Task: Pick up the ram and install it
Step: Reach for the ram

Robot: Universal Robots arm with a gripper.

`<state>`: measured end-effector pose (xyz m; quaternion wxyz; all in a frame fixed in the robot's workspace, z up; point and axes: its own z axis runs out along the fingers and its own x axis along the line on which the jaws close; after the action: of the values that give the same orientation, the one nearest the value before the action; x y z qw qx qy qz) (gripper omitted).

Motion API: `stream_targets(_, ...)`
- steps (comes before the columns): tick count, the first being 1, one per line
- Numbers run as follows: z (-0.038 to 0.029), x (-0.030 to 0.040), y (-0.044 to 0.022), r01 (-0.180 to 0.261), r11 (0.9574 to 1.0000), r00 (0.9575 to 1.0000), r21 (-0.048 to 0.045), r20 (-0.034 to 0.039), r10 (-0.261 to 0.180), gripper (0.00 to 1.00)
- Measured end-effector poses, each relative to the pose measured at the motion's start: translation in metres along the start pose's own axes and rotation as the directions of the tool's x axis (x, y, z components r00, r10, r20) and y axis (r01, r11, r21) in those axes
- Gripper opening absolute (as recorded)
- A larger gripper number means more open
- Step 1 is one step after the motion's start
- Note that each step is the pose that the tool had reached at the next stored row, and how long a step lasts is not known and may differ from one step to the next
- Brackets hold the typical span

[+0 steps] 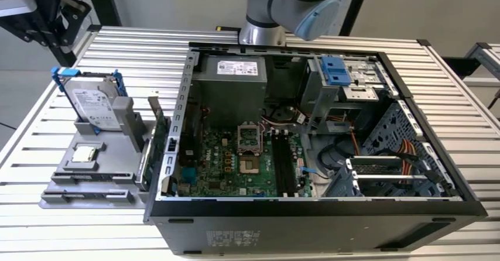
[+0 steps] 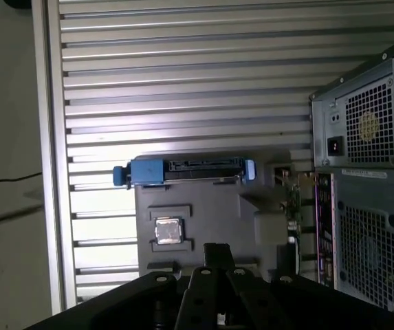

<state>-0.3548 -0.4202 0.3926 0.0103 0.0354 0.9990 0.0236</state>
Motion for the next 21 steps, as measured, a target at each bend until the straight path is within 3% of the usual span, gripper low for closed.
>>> stream_targets(21, -0.0009, -0.0014, -0.0200, 0.000, 1.0000, 1.0000, 0.0000, 0.0000, 0.000, 0.00)
